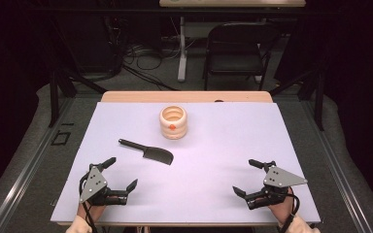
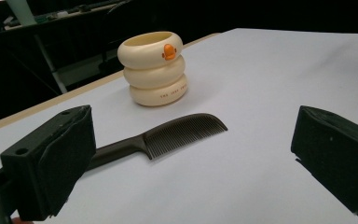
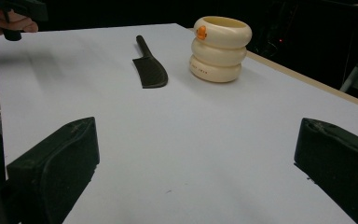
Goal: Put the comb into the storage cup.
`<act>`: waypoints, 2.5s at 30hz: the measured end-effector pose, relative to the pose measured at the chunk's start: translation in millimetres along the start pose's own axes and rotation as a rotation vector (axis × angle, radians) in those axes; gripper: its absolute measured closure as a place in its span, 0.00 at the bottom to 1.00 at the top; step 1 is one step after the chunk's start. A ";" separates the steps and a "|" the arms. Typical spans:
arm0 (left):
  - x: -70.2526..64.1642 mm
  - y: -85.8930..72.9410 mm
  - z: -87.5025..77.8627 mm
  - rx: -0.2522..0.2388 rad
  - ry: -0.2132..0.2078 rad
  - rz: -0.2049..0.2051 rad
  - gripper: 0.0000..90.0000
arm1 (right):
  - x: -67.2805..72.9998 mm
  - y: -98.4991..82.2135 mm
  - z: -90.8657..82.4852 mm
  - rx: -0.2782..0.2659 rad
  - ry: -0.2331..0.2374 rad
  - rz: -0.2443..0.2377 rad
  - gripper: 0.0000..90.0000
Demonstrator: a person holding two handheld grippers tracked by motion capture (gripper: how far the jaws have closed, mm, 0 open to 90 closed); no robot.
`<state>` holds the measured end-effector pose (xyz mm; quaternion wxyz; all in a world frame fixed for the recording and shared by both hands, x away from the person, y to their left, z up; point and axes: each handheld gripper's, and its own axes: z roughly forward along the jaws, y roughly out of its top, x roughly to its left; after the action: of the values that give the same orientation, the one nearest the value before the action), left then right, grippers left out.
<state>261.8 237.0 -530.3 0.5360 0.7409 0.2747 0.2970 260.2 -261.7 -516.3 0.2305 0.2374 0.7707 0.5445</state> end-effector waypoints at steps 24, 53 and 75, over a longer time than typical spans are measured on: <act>12.7 4.8 15.0 0.120 0.084 -0.028 0.00 | -0.2 -1.3 2.5 0.013 0.002 0.005 0.00; 44.4 15.5 41.1 0.169 0.156 -0.032 0.00 | -0.4 -1.9 2.9 0.016 0.001 0.004 0.00; 66.1 14.2 59.6 0.243 0.161 -0.066 0.00 | -1.1 -2.6 3.8 0.026 0.005 0.005 0.00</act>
<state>351.3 243.5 -522.0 0.4282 0.7646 0.3749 0.3024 263.1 -260.4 -519.9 0.2241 0.2412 0.7777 0.5356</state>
